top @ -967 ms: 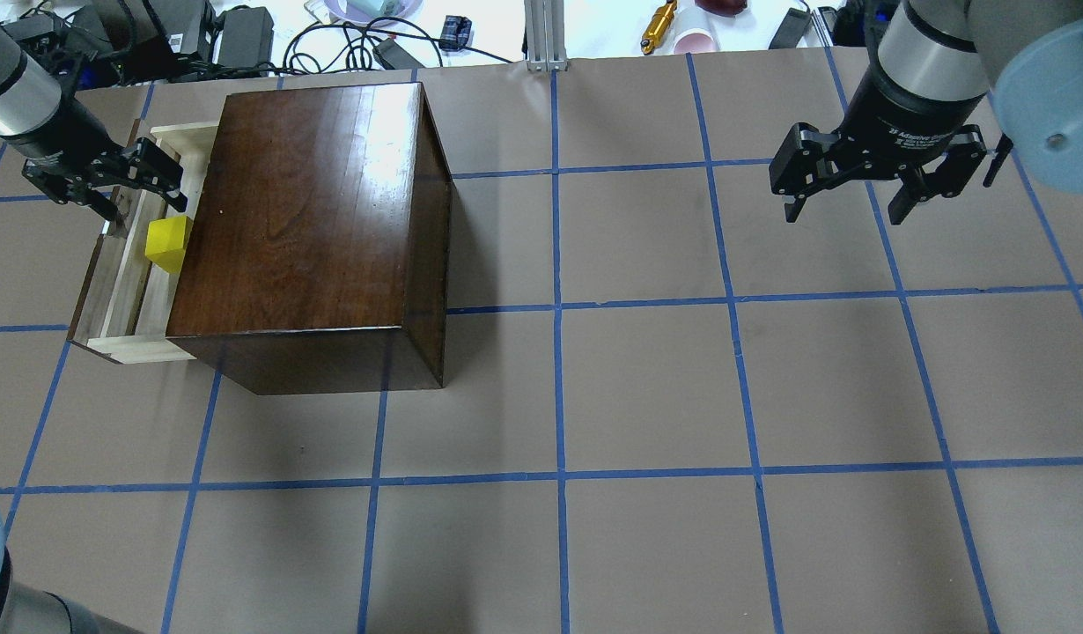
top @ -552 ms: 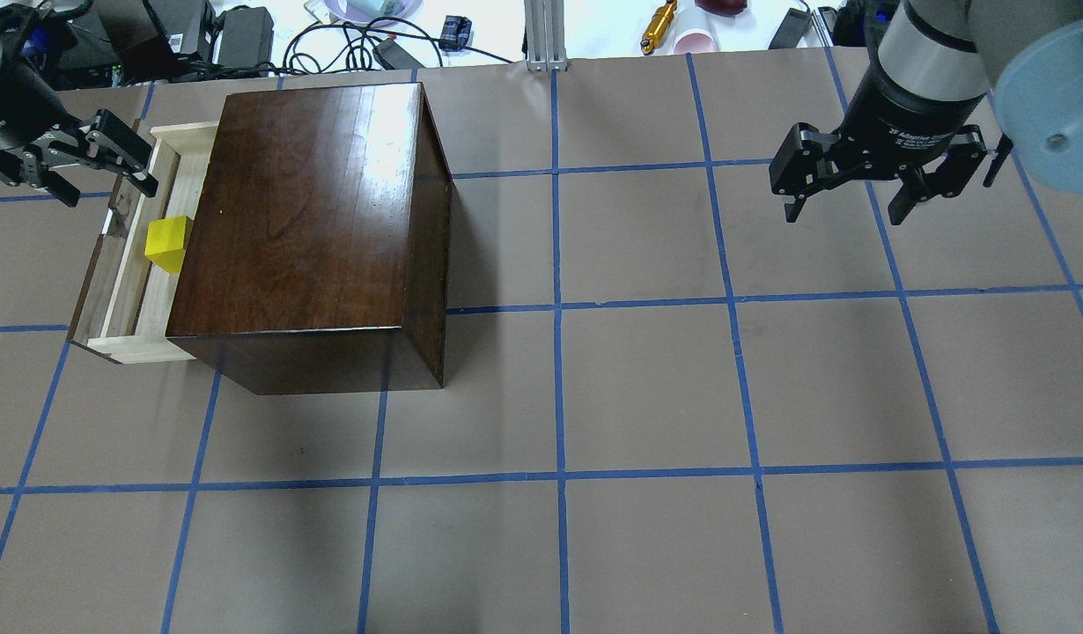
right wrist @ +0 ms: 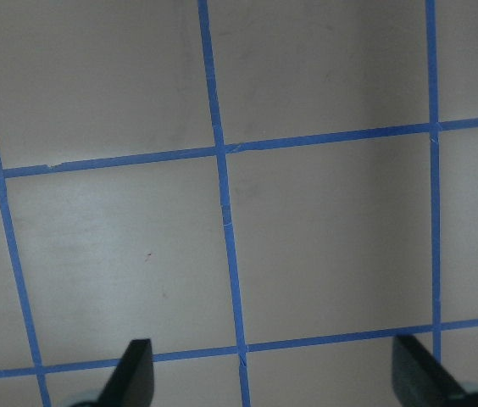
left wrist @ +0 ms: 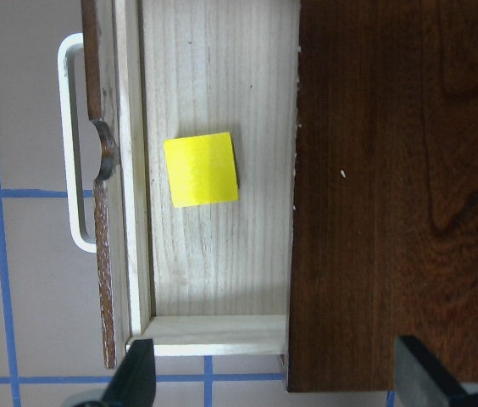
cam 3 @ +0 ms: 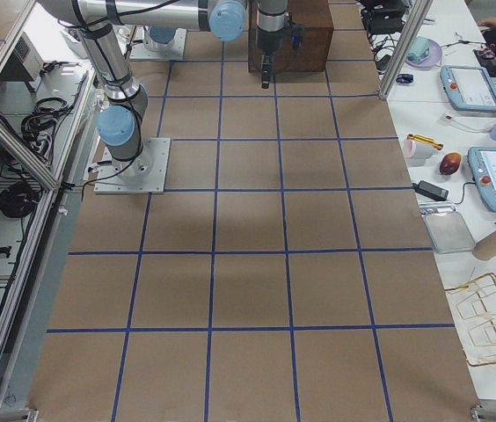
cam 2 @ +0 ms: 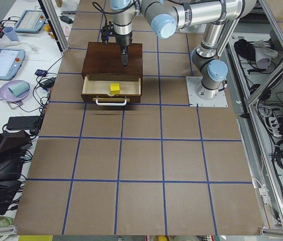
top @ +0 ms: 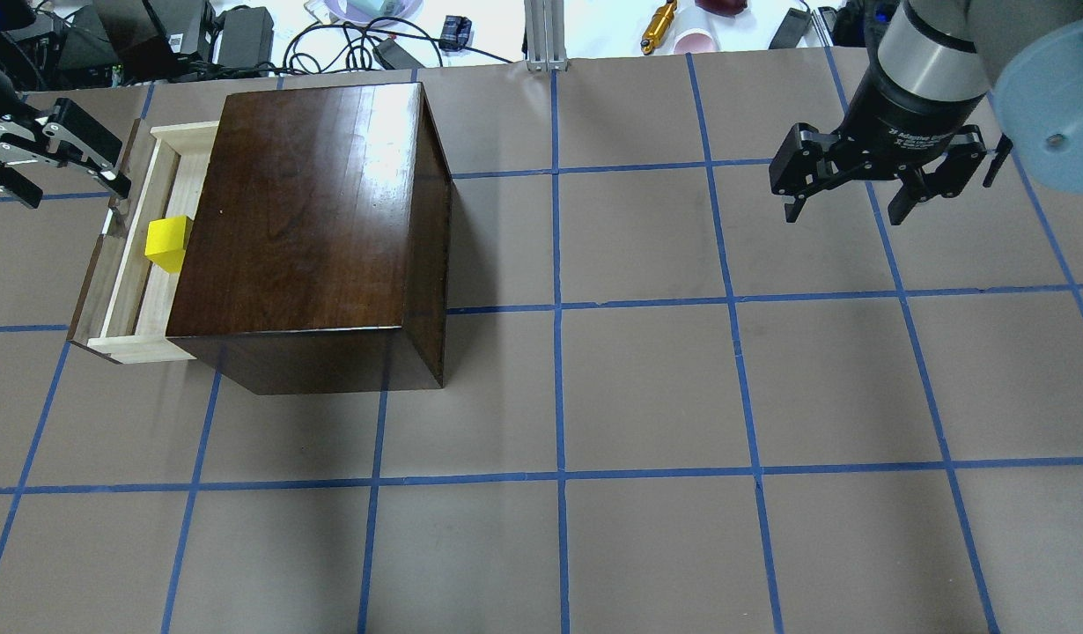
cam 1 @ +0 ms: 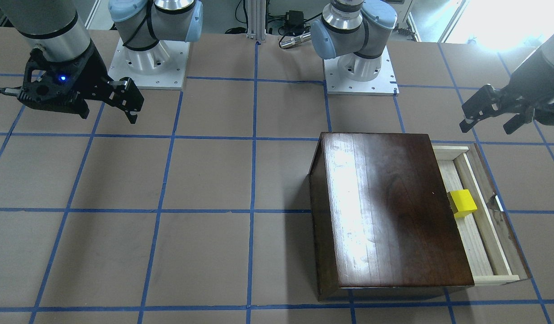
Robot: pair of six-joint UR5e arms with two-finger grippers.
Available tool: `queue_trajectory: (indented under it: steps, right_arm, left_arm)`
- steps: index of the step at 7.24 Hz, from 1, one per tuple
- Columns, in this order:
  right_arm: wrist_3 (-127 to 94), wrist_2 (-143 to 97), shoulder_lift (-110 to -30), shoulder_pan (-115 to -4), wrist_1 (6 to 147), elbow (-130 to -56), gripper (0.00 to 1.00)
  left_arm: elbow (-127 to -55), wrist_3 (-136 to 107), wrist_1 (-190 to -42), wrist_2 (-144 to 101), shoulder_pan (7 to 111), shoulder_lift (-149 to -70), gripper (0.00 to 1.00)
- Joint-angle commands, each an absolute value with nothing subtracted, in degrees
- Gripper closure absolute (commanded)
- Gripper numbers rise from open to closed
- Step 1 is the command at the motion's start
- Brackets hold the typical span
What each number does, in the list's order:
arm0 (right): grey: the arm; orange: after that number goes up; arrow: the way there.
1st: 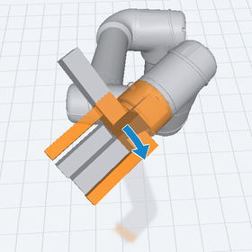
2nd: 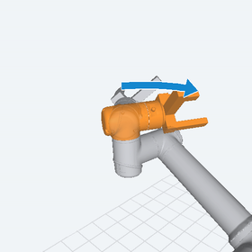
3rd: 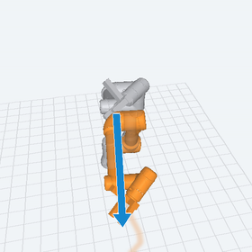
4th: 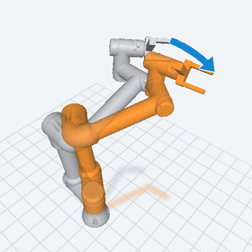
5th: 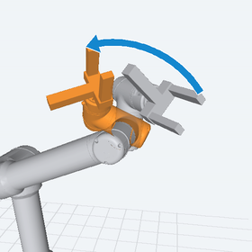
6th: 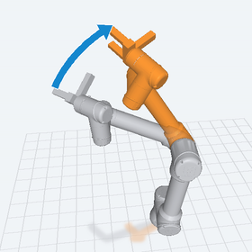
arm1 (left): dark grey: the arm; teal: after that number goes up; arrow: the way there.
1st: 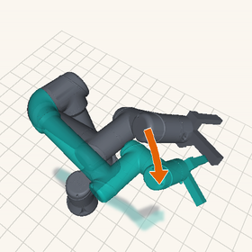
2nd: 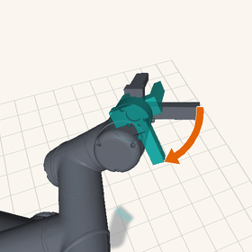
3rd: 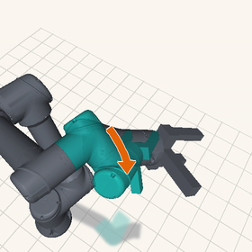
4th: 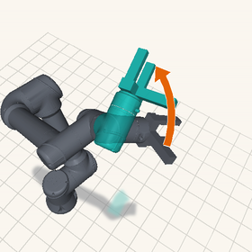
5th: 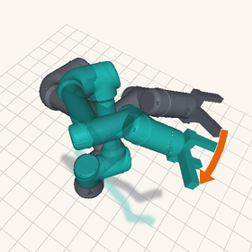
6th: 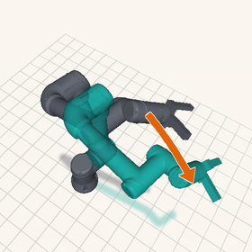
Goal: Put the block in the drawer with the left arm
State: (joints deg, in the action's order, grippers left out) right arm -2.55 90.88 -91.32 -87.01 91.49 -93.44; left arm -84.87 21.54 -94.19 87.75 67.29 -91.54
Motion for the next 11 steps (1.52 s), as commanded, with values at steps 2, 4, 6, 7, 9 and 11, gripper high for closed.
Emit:
queue_trajectory:
  steps: [2, 4, 6, 7, 9, 11]
  right_arm:
    - [-2.55, 90.88, -91.32, -87.01, 91.49, -93.43, 0.00]
    - [-2.55, 90.88, -91.32, -87.01, 91.49, -93.43, 0.00]
    - [-2.55, 90.88, -91.32, -87.01, 91.49, -93.51, 0.00]
    - [-2.55, 90.88, -91.32, -87.01, 91.49, -93.52, 0.00]
    - [-2.55, 90.88, -91.32, -87.01, 91.49, -93.43, 0.00]
    - [-2.55, 90.88, -91.32, -87.01, 91.49, -93.43, 0.00]
  left_arm:
    - [-85.52, 21.53, -96.32, 87.71, 67.32, -88.77, 0.00]
    - [-85.08, 19.44, -98.35, 87.54, 70.29, -88.42, 0.00]
    - [-84.99, 10.74, -97.48, 87.98, 79.67, -89.47, 0.00]
    - [-85.08, 8.98, -96.69, 87.89, 83.28, -90.26, 0.00]
    - [-85.17, 7.91, -94.22, 87.98, 86.65, -92.28, 0.00]
    - [-84.73, 7.82, -94.13, 88.77, 87.71, -92.37, 0.00]
